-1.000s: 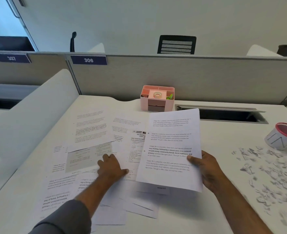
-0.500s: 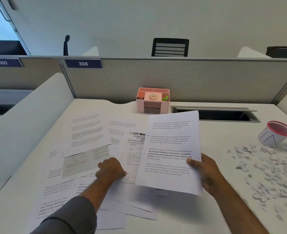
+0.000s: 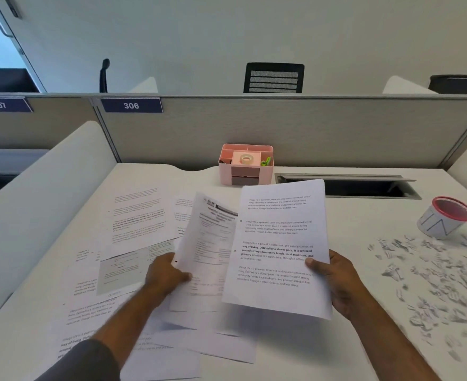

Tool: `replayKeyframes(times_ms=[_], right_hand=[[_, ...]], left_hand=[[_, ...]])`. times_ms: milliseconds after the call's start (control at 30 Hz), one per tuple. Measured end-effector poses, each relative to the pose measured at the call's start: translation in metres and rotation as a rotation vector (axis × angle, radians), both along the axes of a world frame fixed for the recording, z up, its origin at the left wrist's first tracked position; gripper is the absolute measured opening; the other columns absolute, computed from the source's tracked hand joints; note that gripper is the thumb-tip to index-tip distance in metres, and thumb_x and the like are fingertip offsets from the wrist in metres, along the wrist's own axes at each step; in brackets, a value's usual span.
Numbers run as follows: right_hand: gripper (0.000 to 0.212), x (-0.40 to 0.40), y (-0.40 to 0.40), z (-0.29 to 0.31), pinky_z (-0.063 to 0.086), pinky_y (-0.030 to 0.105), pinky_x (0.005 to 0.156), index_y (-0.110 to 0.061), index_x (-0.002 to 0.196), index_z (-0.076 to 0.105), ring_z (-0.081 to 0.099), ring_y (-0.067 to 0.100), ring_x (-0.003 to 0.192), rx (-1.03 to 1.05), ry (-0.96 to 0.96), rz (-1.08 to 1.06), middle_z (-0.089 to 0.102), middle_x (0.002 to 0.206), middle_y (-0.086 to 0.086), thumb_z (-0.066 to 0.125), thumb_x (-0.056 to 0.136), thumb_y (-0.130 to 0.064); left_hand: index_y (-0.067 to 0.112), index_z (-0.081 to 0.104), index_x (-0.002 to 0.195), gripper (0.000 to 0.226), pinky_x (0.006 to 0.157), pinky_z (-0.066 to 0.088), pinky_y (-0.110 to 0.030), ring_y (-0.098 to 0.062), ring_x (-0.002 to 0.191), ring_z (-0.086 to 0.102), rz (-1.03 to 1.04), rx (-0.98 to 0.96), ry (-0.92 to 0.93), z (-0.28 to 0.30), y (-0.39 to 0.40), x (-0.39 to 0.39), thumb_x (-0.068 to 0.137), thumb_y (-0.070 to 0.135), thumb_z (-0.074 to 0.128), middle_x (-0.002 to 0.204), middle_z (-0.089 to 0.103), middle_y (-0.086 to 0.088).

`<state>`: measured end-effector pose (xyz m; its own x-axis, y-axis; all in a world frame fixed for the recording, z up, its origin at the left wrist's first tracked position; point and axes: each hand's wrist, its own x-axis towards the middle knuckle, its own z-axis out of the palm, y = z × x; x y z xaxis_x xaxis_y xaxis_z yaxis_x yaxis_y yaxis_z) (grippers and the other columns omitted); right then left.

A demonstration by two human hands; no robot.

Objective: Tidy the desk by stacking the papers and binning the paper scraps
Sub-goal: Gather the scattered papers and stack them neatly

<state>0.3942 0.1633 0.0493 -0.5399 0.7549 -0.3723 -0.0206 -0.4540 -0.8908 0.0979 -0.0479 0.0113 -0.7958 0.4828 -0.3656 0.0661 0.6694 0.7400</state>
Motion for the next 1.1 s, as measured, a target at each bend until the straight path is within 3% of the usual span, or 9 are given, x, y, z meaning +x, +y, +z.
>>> replayKeyframes(times_ms=[133, 267, 433, 600, 767, 900, 1000, 1100], right_hand=[[0.037, -0.003, 0.000, 0.001, 0.060, 0.040, 0.070, -0.003, 0.114, 0.066, 0.071, 0.038, 0.096, -0.014, 0.039, 0.039, 0.072, 0.111, 0.017, 0.071, 0.077, -0.005], [0.040, -0.013, -0.004, 0.007, 0.059, 0.042, 0.072, -0.005, 0.115, 0.066, 0.069, 0.039, 0.100, -0.061, 0.092, 0.099, 0.071, 0.114, 0.017, 0.072, 0.075, -0.009], [0.039, -0.031, -0.010, 0.019, 0.060, 0.043, 0.071, -0.003, 0.113, 0.066, 0.070, 0.038, 0.099, -0.095, 0.127, 0.131, 0.071, 0.113, 0.018, 0.069, 0.075, -0.005], [0.032, -0.041, -0.015, 0.023, 0.059, 0.045, 0.074, -0.003, 0.115, 0.064, 0.070, 0.038, 0.096, -0.089, 0.074, 0.123, 0.071, 0.112, 0.017, 0.061, 0.083, 0.003], [0.045, -0.040, -0.021, 0.020, 0.059, 0.050, 0.074, -0.005, 0.119, 0.062, 0.068, 0.041, 0.101, -0.223, 0.128, 0.150, 0.070, 0.116, 0.018, 0.054, 0.079, 0.010], [0.050, -0.039, -0.019, 0.016, 0.052, 0.058, 0.090, -0.001, 0.124, 0.058, 0.063, 0.047, 0.108, -0.254, 0.036, 0.177, 0.066, 0.121, 0.022, 0.045, 0.079, 0.016], [0.043, -0.036, -0.020, 0.015, 0.054, 0.054, 0.085, 0.002, 0.114, 0.062, 0.066, 0.046, 0.100, -0.200, -0.122, 0.179, 0.068, 0.115, 0.024, 0.044, 0.080, 0.020], [0.044, -0.032, -0.020, 0.012, 0.050, 0.058, 0.092, 0.002, 0.113, 0.062, 0.063, 0.048, 0.103, -0.127, -0.223, 0.148, 0.067, 0.115, 0.025, 0.043, 0.078, 0.022]], left_hand=[[0.008, 0.070, 0.111, 0.047, 0.065, 0.061, -0.037, -0.031, 0.087, 0.073, 0.005, 0.280, -0.241, 0.024, -0.023, -0.016, 0.069, -0.007, 0.084, 0.105, 0.075, -0.014], [0.012, 0.063, 0.120, 0.050, 0.078, 0.061, -0.053, -0.040, 0.096, 0.071, -0.079, 0.420, -0.419, 0.041, -0.030, -0.016, 0.077, -0.012, 0.074, 0.113, 0.072, -0.017], [0.012, 0.056, 0.133, 0.065, 0.082, 0.059, -0.054, -0.046, 0.110, 0.066, -0.222, 0.609, -0.668, 0.044, -0.025, 0.003, 0.077, -0.016, 0.071, 0.126, 0.067, -0.021], [0.014, 0.055, 0.137, 0.070, 0.087, 0.058, -0.053, -0.045, 0.119, 0.061, -0.288, 0.717, -0.761, 0.044, -0.013, 0.023, 0.074, -0.013, 0.069, 0.133, 0.062, -0.022], [0.017, 0.060, 0.135, 0.064, 0.089, 0.057, -0.052, -0.043, 0.123, 0.060, -0.375, 0.723, -0.746, 0.045, -0.006, 0.031, 0.078, -0.005, 0.075, 0.135, 0.062, -0.021], [0.015, 0.059, 0.137, 0.058, 0.092, 0.056, -0.054, -0.043, 0.122, 0.060, -0.417, 0.652, -0.751, 0.043, -0.004, 0.030, 0.083, -0.003, 0.074, 0.134, 0.063, -0.021], [0.015, 0.065, 0.130, 0.052, 0.095, 0.055, -0.053, -0.035, 0.116, 0.067, -0.384, 0.505, -0.672, 0.039, -0.001, 0.028, 0.082, 0.000, 0.076, 0.127, 0.069, -0.013], [0.016, 0.061, 0.131, 0.045, 0.080, 0.061, -0.038, -0.022, 0.098, 0.074, -0.261, 0.267, -0.520, 0.031, 0.001, 0.024, 0.089, 0.006, 0.072, 0.110, 0.076, -0.002]])
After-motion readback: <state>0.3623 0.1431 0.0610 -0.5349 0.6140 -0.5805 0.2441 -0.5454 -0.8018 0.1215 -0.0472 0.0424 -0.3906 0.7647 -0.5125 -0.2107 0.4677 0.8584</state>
